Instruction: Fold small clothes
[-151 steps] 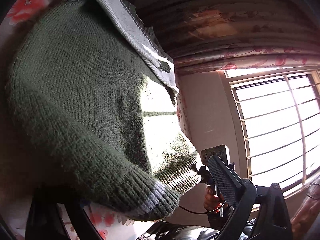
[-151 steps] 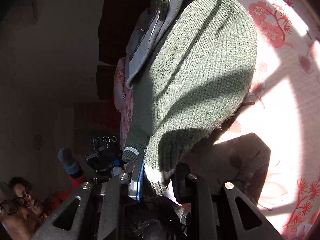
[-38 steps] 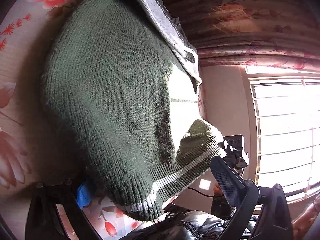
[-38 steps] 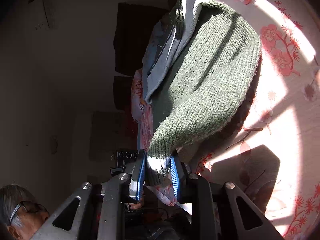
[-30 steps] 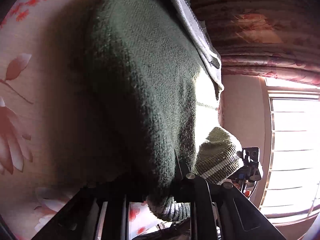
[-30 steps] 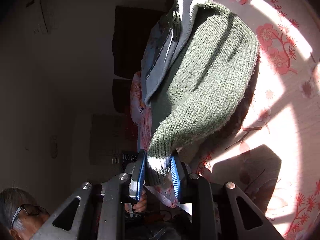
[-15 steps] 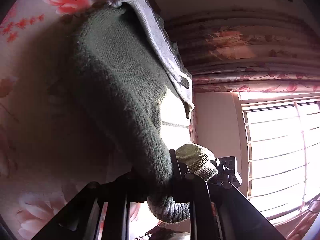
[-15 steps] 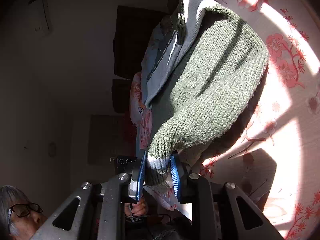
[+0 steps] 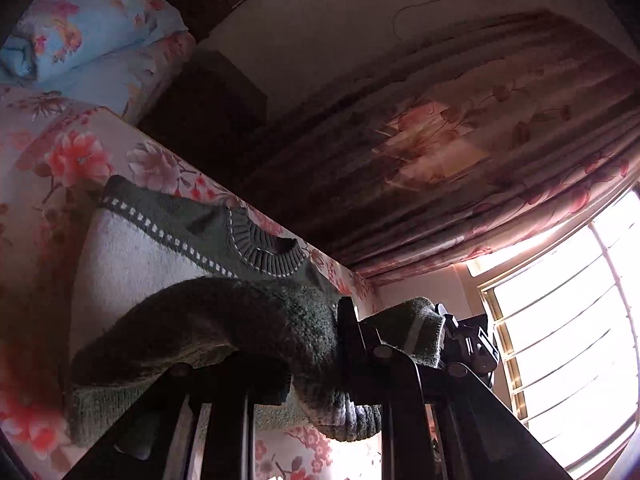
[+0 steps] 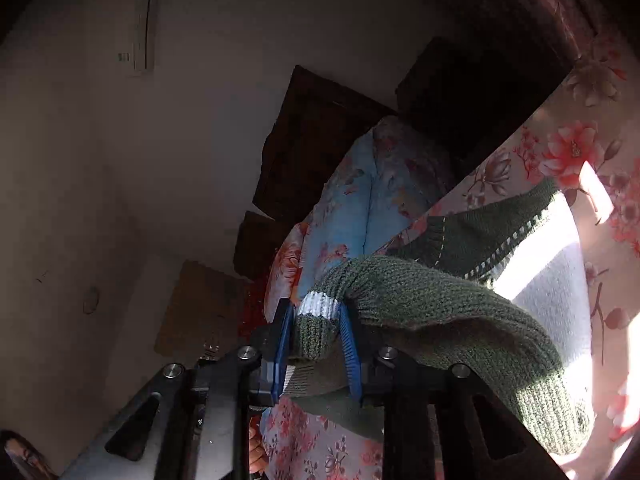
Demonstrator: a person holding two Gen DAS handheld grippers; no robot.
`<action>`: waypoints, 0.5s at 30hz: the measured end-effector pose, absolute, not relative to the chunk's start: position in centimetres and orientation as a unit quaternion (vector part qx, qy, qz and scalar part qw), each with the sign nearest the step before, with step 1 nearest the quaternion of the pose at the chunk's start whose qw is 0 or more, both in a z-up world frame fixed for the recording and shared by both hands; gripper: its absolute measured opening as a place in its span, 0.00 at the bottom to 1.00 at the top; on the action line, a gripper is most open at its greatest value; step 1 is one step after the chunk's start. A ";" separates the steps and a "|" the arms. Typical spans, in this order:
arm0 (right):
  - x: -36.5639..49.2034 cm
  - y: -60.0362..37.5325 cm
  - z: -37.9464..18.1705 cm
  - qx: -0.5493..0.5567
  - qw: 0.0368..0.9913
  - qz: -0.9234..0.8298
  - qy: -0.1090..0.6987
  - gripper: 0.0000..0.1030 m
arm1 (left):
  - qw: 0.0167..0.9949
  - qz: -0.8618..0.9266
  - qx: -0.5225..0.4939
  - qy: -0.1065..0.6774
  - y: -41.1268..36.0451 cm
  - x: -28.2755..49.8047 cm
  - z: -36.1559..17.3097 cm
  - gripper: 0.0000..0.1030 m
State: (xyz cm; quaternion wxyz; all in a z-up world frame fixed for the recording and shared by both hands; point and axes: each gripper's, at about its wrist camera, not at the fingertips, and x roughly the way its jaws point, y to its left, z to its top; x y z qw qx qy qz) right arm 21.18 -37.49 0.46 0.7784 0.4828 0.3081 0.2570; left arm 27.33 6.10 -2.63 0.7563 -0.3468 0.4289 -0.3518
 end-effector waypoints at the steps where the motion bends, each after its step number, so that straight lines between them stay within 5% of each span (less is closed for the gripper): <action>1: 23.5 -37.7 -0.3 0.481 0.780 0.245 0.315 0.25 | 0.752 -0.351 -0.337 0.445 5.3 29.4 -3.5 0.90; 2: 25.7 -37.9 -1.2 0.476 0.784 0.223 0.330 0.27 | 0.762 -0.336 -0.306 0.461 4.1 31.1 -4.0 1.00; 3: 27.6 -38.4 -2.7 0.487 0.776 0.195 0.350 0.34 | 0.769 -0.318 -0.290 0.473 3.6 32.4 -4.7 1.00; 8: 29.5 -40.8 -9.7 0.643 0.659 0.217 0.324 0.38 | 0.718 -0.355 -0.362 0.477 5.0 34.2 -7.8 1.00; 15: 27.0 -41.7 -8.0 0.554 0.710 0.230 0.368 0.40 | 0.776 -0.336 -0.336 0.414 10.3 32.7 -1.4 1.00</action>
